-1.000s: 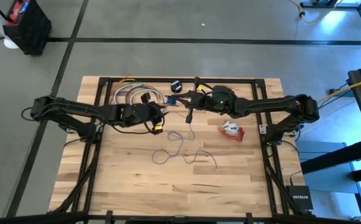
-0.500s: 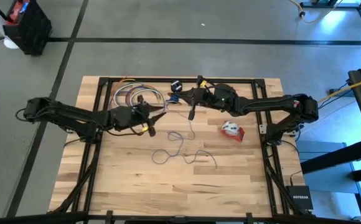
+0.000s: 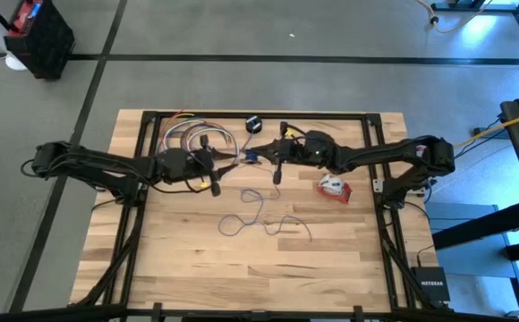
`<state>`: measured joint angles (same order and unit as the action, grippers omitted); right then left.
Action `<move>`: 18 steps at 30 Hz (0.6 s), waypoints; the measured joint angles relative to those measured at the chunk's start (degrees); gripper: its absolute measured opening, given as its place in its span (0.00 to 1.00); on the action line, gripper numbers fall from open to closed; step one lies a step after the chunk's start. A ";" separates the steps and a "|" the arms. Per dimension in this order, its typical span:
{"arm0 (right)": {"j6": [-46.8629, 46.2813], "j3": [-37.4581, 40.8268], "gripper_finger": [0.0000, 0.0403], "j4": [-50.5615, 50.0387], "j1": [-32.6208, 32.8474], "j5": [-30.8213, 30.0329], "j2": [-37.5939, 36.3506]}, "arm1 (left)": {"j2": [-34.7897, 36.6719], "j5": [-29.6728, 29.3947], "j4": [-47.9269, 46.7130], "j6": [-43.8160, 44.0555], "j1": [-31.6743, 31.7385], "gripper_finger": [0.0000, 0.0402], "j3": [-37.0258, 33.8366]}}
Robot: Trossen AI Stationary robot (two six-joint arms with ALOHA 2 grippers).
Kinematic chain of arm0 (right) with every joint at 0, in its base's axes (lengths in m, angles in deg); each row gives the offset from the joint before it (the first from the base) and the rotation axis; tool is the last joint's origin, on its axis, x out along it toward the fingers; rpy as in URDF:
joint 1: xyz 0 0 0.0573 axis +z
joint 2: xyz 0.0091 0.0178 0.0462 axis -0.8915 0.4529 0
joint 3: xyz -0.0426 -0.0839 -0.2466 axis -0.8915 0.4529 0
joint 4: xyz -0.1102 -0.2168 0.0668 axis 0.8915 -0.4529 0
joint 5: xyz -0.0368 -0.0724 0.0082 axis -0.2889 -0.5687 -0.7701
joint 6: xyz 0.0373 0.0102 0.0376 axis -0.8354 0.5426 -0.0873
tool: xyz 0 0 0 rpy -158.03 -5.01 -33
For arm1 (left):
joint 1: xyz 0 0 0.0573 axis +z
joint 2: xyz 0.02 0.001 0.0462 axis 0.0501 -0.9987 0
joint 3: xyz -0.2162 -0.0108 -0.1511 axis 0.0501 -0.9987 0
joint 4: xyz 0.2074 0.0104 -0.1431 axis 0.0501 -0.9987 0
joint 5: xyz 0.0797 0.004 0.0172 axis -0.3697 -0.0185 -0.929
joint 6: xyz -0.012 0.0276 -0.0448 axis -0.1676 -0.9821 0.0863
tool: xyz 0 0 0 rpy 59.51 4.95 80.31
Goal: Coil cords
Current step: Coil the blue wire onto the spool
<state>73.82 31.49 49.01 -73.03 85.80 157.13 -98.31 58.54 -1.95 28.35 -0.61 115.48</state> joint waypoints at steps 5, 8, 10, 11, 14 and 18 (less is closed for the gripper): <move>0.18 0.02 0.01 1.52 0.25 -0.01 0.88 | -1.23 0.44 1.13 -0.77 -0.06 0.29 0.00; 0.22 0.02 0.01 1.31 0.22 -0.02 0.97 | -1.19 3.35 1.26 -0.65 -0.13 0.29 -0.01; 0.25 0.02 0.01 1.35 0.22 0.14 0.99 | -1.16 4.52 1.59 -0.42 -0.13 0.29 0.00; 0.27 0.02 0.01 1.48 0.22 0.15 0.99 | -1.14 4.68 1.58 -0.38 -0.13 0.29 -0.02; 0.36 0.02 0.01 1.44 0.25 0.15 0.99 | -1.14 5.17 1.94 0.42 -0.13 0.29 0.00; 0.36 0.02 0.01 1.73 0.25 0.26 0.99 | -1.40 6.50 2.47 0.95 -0.11 0.29 0.00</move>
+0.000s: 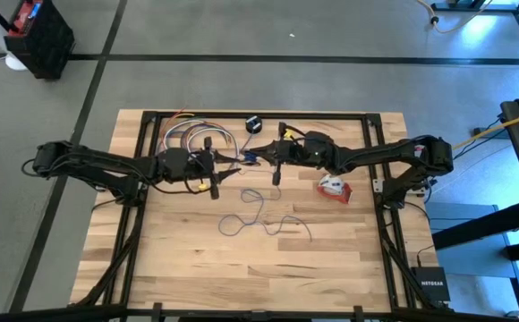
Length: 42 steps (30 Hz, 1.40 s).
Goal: Coil cords
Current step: Coil the blue wire onto the spool
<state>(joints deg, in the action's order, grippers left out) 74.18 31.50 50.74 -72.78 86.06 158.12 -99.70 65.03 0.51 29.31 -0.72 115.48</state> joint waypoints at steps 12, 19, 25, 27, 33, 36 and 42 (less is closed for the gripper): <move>-0.44 0.00 0.01 0.43 0.02 1.22 0.00 | -3.62 0.19 5.81 -0.63 0.37 0.29 0.00; -0.59 0.00 0.01 0.38 0.02 1.27 0.00 | -3.62 0.17 6.81 -1.54 0.44 0.15 0.00; -2.24 0.00 0.06 0.26 0.02 2.33 0.04 | -3.62 0.37 6.60 -1.86 0.63 0.02 0.00; -3.70 0.00 0.08 0.33 0.02 3.17 0.04 | -3.62 0.41 6.44 -1.91 0.63 0.02 0.00; -3.87 -0.07 0.14 -1.47 -0.01 3.23 -1.04 | -3.62 0.13 5.87 -1.77 0.63 0.01 0.00; -3.06 -2.47 0.18 -9.71 -0.01 3.19 -3.92 | -3.30 -0.24 4.38 -1.62 0.63 0.00 0.00; -0.35 -11.62 0.22 -37.26 -0.01 0.03 -5.92 | -3.83 -0.73 -5.98 0.13 0.29 0.00 4.59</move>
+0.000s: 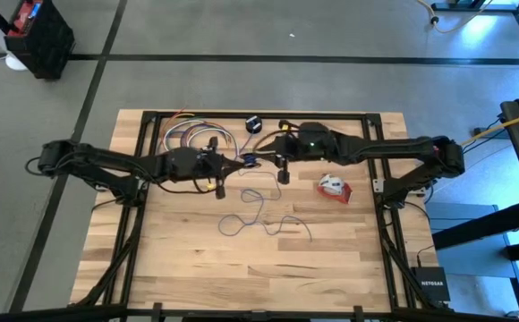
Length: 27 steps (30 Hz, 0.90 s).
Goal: Coil cords
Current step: Coil the blue wire onto the spool
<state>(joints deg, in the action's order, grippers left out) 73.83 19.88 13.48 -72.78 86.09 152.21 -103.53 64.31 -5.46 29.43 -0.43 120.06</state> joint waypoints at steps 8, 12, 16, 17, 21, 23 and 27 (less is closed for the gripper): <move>1.45 -2.28 0.23 -7.28 0.00 0.76 0.78 | -3.48 0.04 -7.19 -0.36 -2.78 0.00 5.64; 1.37 -2.28 0.23 -6.38 0.13 3.68 1.83 | -4.54 0.11 -8.33 -0.48 -2.84 0.00 6.29; 1.45 -2.20 0.23 -5.91 0.48 3.80 1.69 | -4.69 -0.01 -11.08 -0.18 -2.46 0.00 6.89; 1.33 -2.20 0.23 -5.89 0.48 4.34 1.55 | -4.69 -0.21 -10.85 -0.12 -2.29 0.00 6.89; 0.98 -2.22 0.23 -5.85 0.48 4.69 2.06 | -4.69 -0.81 -10.17 0.06 -2.19 0.00 6.91; 0.98 -2.20 0.23 -6.51 0.46 4.51 2.67 | -4.69 -0.67 -9.99 -0.27 -2.38 0.00 6.90; 1.35 -2.20 0.23 -5.80 0.48 1.60 4.06 | -4.69 -0.66 -10.01 -0.39 -2.64 0.00 6.89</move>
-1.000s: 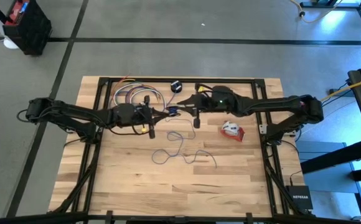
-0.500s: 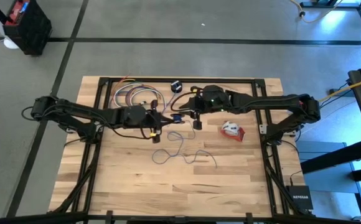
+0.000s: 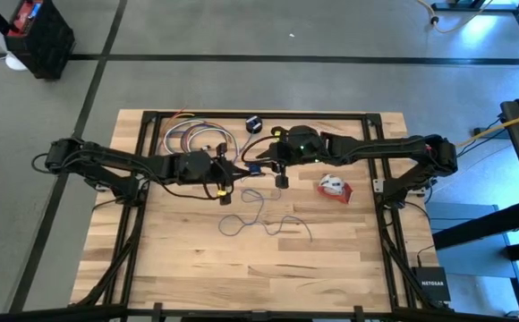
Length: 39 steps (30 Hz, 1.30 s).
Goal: Coil cords
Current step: Coil the blue wire onto the spool
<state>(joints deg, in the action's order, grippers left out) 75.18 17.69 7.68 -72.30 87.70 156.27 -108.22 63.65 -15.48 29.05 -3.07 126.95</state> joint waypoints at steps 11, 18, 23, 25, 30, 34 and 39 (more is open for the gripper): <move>0.33 -0.02 0.21 -0.02 -0.11 0.44 0.24 | 0.00 -0.02 0.19 -0.89 -0.25 0.00 0.02; 0.41 -0.02 0.03 -0.25 -0.11 0.66 0.24 | 0.00 -0.17 0.41 -0.85 -0.23 0.00 0.00; 1.08 -0.02 0.04 -0.22 -0.11 0.49 0.24 | 0.00 -0.13 1.14 2.00 -0.25 0.04 0.00; 1.61 -0.02 0.02 -0.39 -0.09 -0.03 0.24 | 0.00 -0.08 1.73 3.85 -0.25 0.07 0.00; 1.88 -0.69 0.02 -0.48 -0.09 -2.12 0.25 | 0.89 -0.09 -0.28 7.15 -0.25 0.21 0.54; 1.85 -2.36 0.01 -0.81 -0.09 -3.48 -0.41 | 3.94 -0.58 -6.43 4.05 -0.24 0.31 2.23; 1.60 -4.32 0.01 -0.55 -0.16 -7.96 -2.87 | 8.65 -8.23 -12.95 6.26 -0.32 0.34 2.58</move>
<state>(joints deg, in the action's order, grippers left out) 76.78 13.37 7.12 -72.47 79.74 153.40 -99.56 55.42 -28.42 35.31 -3.38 129.53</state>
